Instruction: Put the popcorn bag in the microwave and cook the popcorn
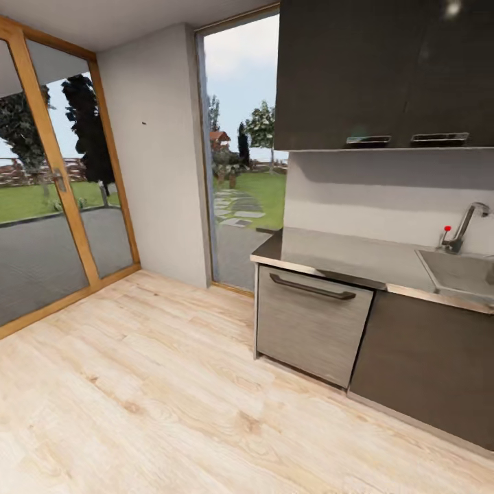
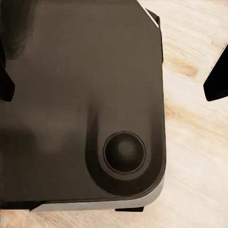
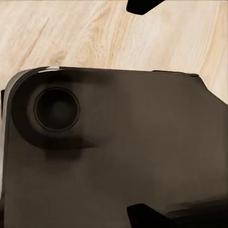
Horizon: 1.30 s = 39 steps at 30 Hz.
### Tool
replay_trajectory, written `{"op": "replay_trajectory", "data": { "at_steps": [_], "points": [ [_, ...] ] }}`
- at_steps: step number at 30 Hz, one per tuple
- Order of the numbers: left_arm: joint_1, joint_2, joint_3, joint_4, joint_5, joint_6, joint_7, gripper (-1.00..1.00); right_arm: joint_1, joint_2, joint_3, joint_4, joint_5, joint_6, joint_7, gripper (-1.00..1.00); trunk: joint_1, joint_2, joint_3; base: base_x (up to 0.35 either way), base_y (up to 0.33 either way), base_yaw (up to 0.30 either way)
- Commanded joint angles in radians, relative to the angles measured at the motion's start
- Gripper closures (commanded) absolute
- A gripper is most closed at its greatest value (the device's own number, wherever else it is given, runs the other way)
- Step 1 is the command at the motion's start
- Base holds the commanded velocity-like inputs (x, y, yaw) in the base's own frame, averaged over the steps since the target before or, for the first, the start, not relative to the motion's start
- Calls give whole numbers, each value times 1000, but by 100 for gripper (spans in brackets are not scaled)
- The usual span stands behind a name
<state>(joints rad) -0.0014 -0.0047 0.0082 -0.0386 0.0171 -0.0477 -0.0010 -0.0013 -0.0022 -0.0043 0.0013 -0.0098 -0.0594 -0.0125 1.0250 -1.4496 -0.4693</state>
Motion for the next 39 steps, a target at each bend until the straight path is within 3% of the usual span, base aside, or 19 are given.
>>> {"op": "replay_trajectory", "data": {
  "at_steps": [1, 21, 39],
  "points": [
    [0, 0, 0, 0, 2, -3, 0, -100, 0, 0, 0, 0, -1, -3, -1, -100, 0, 0, -1, 0, 0, -248],
    [0, 3, -4, 0, 0, -3, -1, -100, 0, 1, 0, 0, -1, -5, -1, -100, 0, 0, -1, 0, 0, -249],
    [0, 3, -4, 0, 0, -3, -1, -100, 0, -2, 3, 0, -5, -51, -1, -100, 0, 0, 1, 0, 0, -254]
  ]
}}
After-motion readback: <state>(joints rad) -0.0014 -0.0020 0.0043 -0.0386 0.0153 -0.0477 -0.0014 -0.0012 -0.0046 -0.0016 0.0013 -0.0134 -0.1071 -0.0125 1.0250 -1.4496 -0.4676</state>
